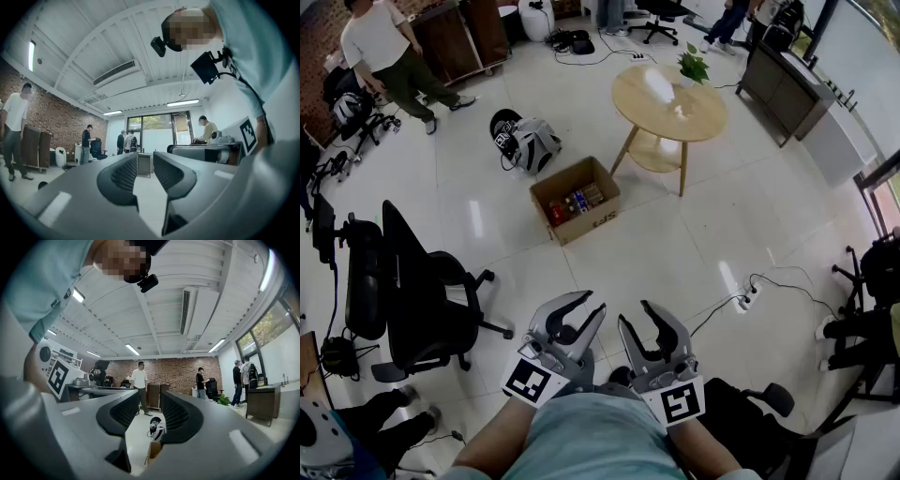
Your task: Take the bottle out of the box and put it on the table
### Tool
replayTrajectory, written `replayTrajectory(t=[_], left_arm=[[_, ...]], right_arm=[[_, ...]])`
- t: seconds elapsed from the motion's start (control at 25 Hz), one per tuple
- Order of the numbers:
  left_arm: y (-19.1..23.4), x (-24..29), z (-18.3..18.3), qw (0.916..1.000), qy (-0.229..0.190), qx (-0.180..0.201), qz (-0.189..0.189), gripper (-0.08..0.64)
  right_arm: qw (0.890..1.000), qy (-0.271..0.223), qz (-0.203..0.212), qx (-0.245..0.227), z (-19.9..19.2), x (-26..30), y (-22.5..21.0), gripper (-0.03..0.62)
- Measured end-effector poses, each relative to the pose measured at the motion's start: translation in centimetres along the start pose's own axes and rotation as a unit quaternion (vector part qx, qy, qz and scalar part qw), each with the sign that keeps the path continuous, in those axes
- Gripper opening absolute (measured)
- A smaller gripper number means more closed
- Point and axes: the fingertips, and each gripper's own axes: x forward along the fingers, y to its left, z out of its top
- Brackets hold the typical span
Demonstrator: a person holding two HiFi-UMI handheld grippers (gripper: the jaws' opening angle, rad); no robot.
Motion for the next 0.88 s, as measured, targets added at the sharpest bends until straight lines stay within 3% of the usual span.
replayTrajectory(t=[0.12,0.32,0.52,0.6,0.68,0.88], left_arm=[[4.5,-0.4,0.5,0.9999,-0.003,0.006,-0.013,0.097],[10.3,-1.3,1.0,0.9997,-0.004,0.011,-0.020,0.094],[15.0,-1.6,1.7,1.0000,-0.005,-0.001,-0.008,0.062],[16.4,-1.5,1.9,0.9999,-0.002,-0.012,0.004,0.015],[17.2,-1.4,2.0,0.9998,0.008,-0.012,0.014,0.011],[18.0,2.1,0.7,0.9997,0.011,0.021,0.003,0.011]], right_arm=[[1.000,-0.002,-0.008,-0.011,-0.2,4.5,1.0,0.163],[1.000,-0.001,-0.010,-0.016,-0.4,10.5,2.3,0.164],[0.999,-0.002,-0.010,-0.034,0.2,15.1,2.6,0.164],[0.999,-0.009,-0.002,-0.030,0.6,16.6,2.6,0.164],[1.000,-0.018,0.005,-0.017,0.7,18.0,2.3,0.164],[1.000,-0.028,0.011,-0.005,-1.0,19.8,-1.4,0.163]])
